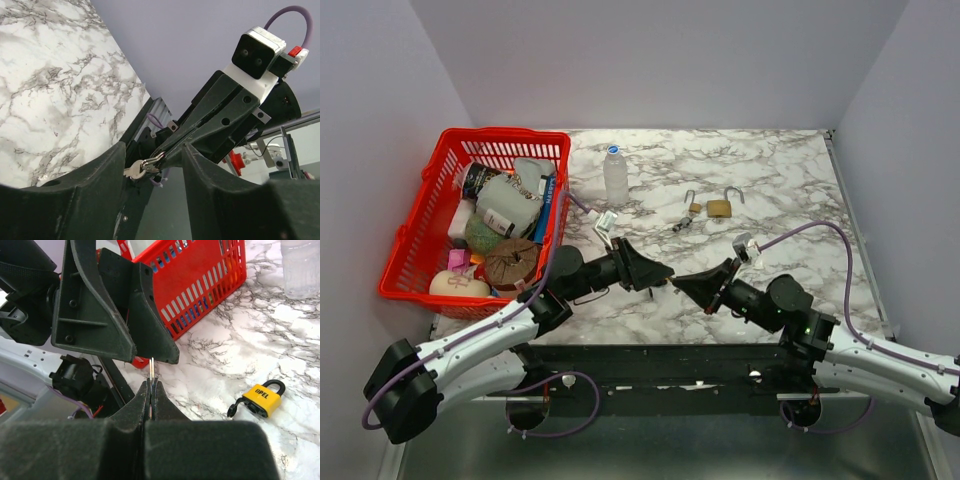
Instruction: Unlock with the key
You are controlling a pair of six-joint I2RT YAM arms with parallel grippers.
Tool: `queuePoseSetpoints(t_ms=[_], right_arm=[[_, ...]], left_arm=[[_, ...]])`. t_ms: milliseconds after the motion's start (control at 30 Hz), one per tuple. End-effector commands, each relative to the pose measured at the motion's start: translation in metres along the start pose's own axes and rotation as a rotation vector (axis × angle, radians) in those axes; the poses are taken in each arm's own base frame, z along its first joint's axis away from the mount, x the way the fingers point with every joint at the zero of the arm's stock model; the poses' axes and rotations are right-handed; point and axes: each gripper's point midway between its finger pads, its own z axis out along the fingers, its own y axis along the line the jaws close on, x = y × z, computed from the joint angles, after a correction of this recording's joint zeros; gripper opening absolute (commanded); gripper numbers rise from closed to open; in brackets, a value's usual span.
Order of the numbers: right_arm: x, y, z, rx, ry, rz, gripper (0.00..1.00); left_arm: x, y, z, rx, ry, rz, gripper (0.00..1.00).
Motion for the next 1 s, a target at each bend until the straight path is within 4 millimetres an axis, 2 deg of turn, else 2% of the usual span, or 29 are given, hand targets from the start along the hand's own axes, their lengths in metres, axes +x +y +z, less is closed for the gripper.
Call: queuePoseSetpoints(t_ms=[0, 100, 233, 333, 467, 567, 600, 767, 933, 967], right_arm=[[-0.0123, -0.0053, -0.002, 0.031, -0.071, 0.038, 0.01], [-0.0142, -0.0064, -0.004, 0.039, -0.082, 0.048, 0.01], [-0.0152, -0.0085, -0.006, 0.051, -0.089, 0.056, 0.01], [-0.0159, -0.0097, -0.007, 0.057, -0.094, 0.063, 0.01], [-0.0172, -0.01, -0.0078, 0.059, -0.099, 0.066, 0.01], [-0.0164, -0.01, -0.0077, 0.061, -0.096, 0.069, 0.01], [-0.0168, -0.0091, -0.0076, 0.057, -0.096, 0.071, 0.01], [-0.0161, -0.0086, -0.0075, 0.054, -0.092, 0.07, 0.01], [-0.0144, -0.0076, -0.0067, 0.048, -0.084, 0.066, 0.01], [-0.0138, -0.0074, -0.0068, 0.046, -0.081, 0.065, 0.01]], left_arm=[[-0.0036, -0.0041, 0.0003, 0.013, -0.043, 0.003, 0.59], [-0.003, -0.0056, -0.0001, 0.014, -0.046, 0.005, 0.52], [-0.0019, -0.0083, 0.001, 0.019, -0.041, 0.003, 0.48], [-0.0007, -0.0096, 0.0023, 0.024, -0.043, -0.004, 0.4], [0.0008, -0.0124, 0.0036, 0.031, -0.038, -0.005, 0.38], [0.0019, -0.0132, 0.0043, 0.032, -0.035, -0.004, 0.33], [0.0031, -0.0134, 0.0056, 0.032, -0.033, -0.005, 0.28], [0.0036, -0.0133, 0.0063, 0.031, -0.035, -0.004, 0.17], [0.0026, -0.0126, 0.0072, 0.027, -0.043, 0.001, 0.1], [0.0023, -0.0124, 0.0073, 0.027, -0.045, 0.002, 0.05]])
